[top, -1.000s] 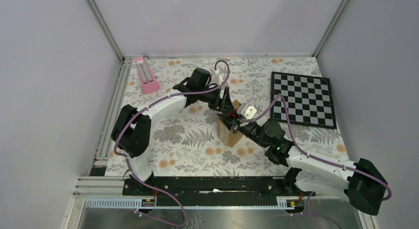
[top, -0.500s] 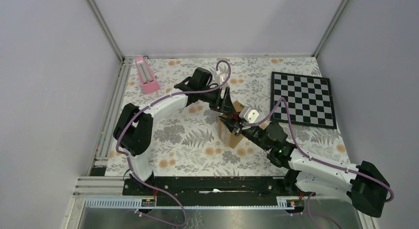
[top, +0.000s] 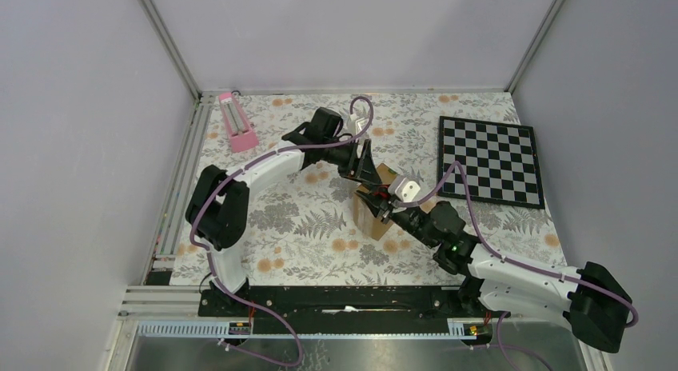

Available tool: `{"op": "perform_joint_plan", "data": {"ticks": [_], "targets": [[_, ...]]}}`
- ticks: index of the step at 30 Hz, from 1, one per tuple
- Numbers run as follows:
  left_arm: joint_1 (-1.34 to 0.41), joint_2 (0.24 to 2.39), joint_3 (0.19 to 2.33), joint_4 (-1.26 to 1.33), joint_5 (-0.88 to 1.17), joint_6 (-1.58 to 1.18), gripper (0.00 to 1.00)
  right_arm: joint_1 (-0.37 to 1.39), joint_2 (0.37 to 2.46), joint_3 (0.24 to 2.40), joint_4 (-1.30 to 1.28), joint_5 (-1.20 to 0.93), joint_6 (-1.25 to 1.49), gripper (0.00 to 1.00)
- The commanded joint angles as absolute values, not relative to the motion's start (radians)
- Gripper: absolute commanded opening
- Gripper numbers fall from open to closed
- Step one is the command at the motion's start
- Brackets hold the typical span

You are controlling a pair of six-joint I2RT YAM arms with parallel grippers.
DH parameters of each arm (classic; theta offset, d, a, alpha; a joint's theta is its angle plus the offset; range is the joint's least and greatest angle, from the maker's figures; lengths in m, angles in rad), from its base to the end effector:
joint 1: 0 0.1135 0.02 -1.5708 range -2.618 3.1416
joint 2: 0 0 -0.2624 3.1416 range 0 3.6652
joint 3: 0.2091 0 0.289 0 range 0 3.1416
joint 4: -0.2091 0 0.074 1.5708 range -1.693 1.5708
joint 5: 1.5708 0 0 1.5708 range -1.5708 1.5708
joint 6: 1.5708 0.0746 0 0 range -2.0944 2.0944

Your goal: Unpack the express box

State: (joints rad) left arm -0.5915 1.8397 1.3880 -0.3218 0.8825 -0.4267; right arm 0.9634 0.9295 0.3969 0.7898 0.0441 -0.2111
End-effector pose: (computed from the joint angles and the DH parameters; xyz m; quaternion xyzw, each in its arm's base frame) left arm 0.3473 -0.3027 0.2122 0.2338 0.8168 -0.5147 0.1147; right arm 0.1629 0.2286 0.2697 -0.3237 0.5178 0.2783 0.7413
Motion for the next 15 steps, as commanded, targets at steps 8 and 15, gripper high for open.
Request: {"op": "perform_joint_plan", "data": {"ticks": [8, 15], "targets": [[-0.599, 1.903, 1.418, -0.523, 0.664, -0.262, 0.64, 0.977, 0.889, 0.435, 0.761, 0.073, -0.212, 0.00], [-0.619, 1.917, 1.454, -0.586, 0.584, -0.219, 0.64, 0.977, 0.865, 0.457, 0.728, 0.077, -0.222, 0.00]]}}
